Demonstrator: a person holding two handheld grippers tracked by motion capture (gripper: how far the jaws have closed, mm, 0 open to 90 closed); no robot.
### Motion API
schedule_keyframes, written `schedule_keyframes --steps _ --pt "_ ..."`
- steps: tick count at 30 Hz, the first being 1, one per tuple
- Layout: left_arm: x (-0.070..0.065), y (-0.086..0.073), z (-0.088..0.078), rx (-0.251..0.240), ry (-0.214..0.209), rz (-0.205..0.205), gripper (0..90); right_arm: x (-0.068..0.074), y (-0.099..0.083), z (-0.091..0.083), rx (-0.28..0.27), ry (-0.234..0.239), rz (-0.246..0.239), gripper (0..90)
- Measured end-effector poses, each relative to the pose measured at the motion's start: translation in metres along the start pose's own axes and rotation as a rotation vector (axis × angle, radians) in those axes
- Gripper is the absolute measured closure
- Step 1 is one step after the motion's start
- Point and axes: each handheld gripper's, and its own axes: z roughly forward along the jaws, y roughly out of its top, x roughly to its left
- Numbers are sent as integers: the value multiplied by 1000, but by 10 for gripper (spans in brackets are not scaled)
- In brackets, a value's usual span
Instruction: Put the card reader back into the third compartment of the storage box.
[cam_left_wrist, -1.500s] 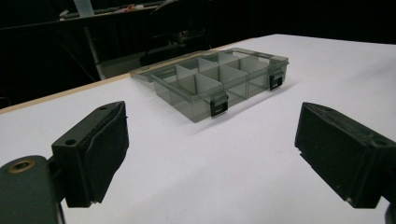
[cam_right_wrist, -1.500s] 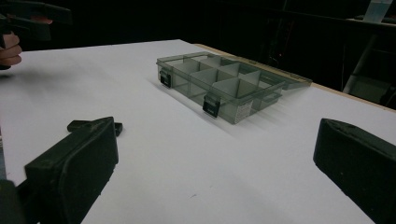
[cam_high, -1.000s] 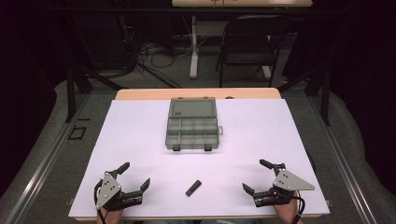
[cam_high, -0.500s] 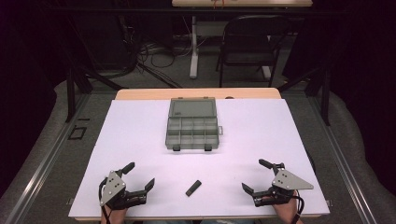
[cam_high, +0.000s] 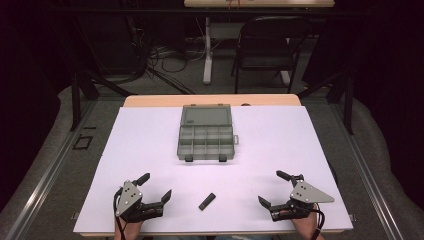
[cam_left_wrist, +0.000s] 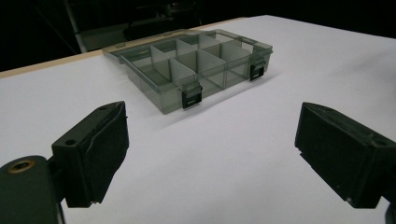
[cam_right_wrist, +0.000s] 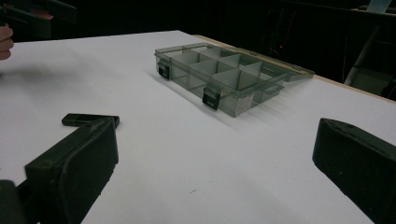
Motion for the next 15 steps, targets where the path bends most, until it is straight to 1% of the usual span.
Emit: schedule_keyframes --steps 5,9,15 --pt "-4 2 4 15 -14 -2 100 0 0 0 3 -2 -1 0" --pt "-11 4 10 33 -26 7 100 0 0 0 6 -2 -1 0" --pt "-17 5 15 53 -31 14 100 -1 0 1 8 -4 -2 0"
